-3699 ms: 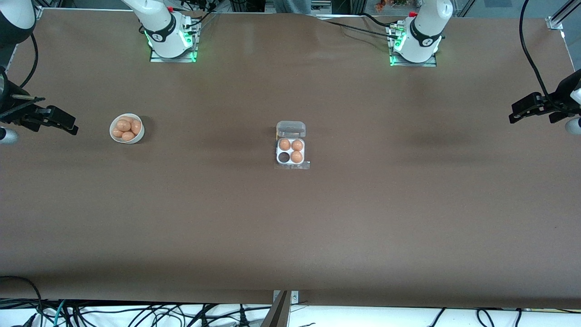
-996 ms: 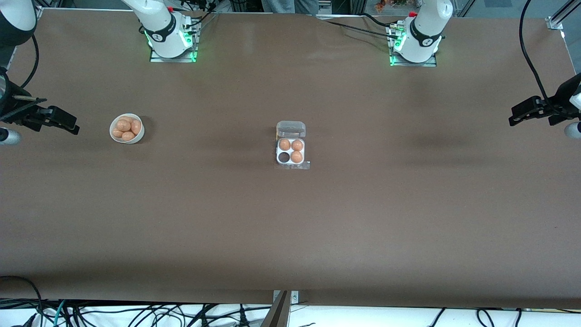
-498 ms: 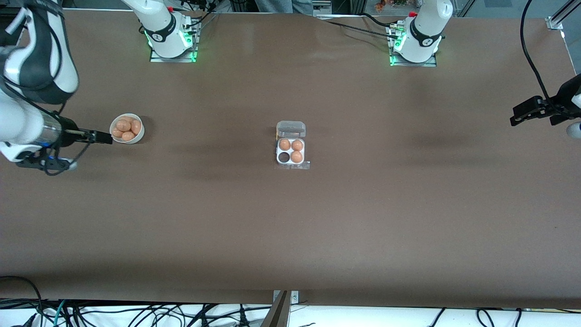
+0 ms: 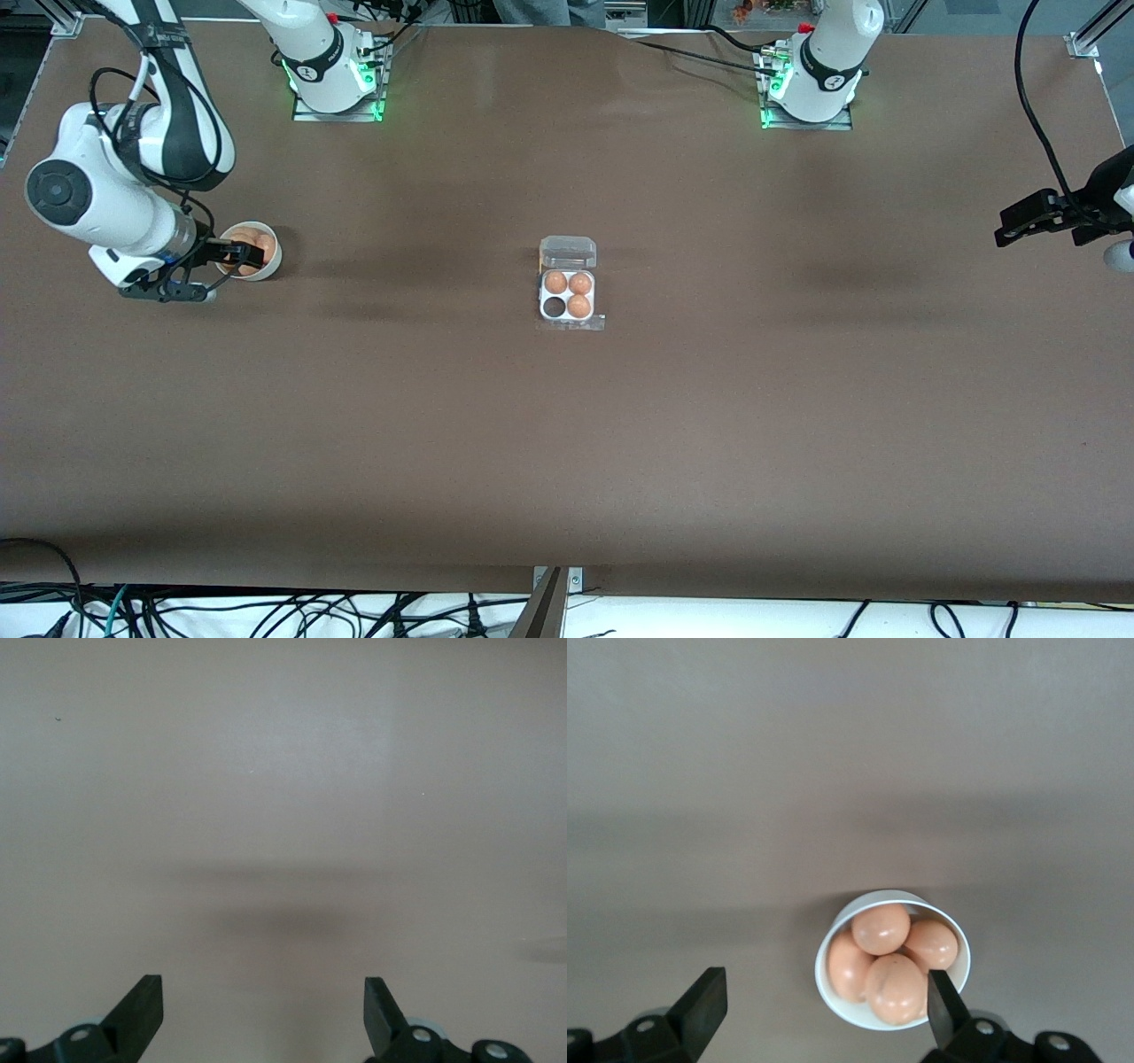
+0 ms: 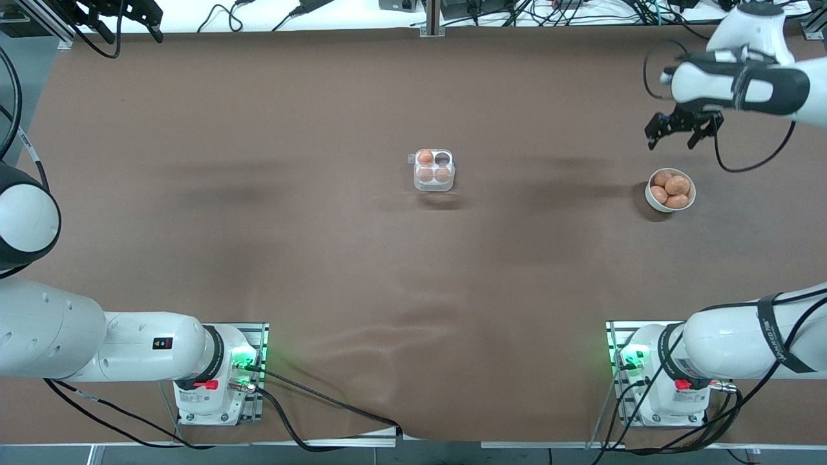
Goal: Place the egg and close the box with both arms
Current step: 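Move the right gripper down over the white egg bowl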
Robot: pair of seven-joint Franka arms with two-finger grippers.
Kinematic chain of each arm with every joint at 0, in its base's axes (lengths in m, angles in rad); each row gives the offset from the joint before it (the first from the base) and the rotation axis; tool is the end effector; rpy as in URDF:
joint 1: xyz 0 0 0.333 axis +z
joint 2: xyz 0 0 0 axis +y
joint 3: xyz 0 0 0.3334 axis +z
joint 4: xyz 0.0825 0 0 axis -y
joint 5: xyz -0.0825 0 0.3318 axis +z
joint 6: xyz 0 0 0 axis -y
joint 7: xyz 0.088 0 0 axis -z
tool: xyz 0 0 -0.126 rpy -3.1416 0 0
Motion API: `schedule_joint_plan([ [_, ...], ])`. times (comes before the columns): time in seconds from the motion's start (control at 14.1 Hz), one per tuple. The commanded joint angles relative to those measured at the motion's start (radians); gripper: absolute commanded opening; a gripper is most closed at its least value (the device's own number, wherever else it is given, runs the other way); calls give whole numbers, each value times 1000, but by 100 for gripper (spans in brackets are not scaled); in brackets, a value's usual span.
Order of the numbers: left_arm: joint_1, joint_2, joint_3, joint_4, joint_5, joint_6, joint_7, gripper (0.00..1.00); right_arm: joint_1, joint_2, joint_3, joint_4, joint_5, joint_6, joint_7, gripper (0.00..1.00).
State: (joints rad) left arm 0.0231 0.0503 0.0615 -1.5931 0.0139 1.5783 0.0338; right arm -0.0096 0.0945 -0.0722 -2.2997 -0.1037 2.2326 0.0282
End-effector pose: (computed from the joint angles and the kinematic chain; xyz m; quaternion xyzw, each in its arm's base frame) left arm 0.5137 0.0445 0.5887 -0.9991 -0.0251 0.0329 0.0065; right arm 0.4645 -0.0426 0.3316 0.9957 -0.0198 -0.0817 0.0394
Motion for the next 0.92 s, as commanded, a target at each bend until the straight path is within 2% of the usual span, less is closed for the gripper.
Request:
schedule_joint_plan([
  [0.0,1,10,-3,18,-2,-6,21,100,-7,-55,-17,-140,-22,137,-11,100],
  [0.14,3,10,-3,18,-2,-6,25,100,-7,-52,-37,-208,-24,224,-19,100],
  [0.43,3,10,-3,19,-2,-6,23,100,-7,-33,-54,-214,-25,225,-33,100],
  [0.64,3,10,-3,19,-2,-4,25,100,-7,-12,-90,-213,-28,229,-83,100],
  [0.85,1,10,-3,19,-2,-4,23,100,-7,-7,-94,-213,-30,226,-90,100],
])
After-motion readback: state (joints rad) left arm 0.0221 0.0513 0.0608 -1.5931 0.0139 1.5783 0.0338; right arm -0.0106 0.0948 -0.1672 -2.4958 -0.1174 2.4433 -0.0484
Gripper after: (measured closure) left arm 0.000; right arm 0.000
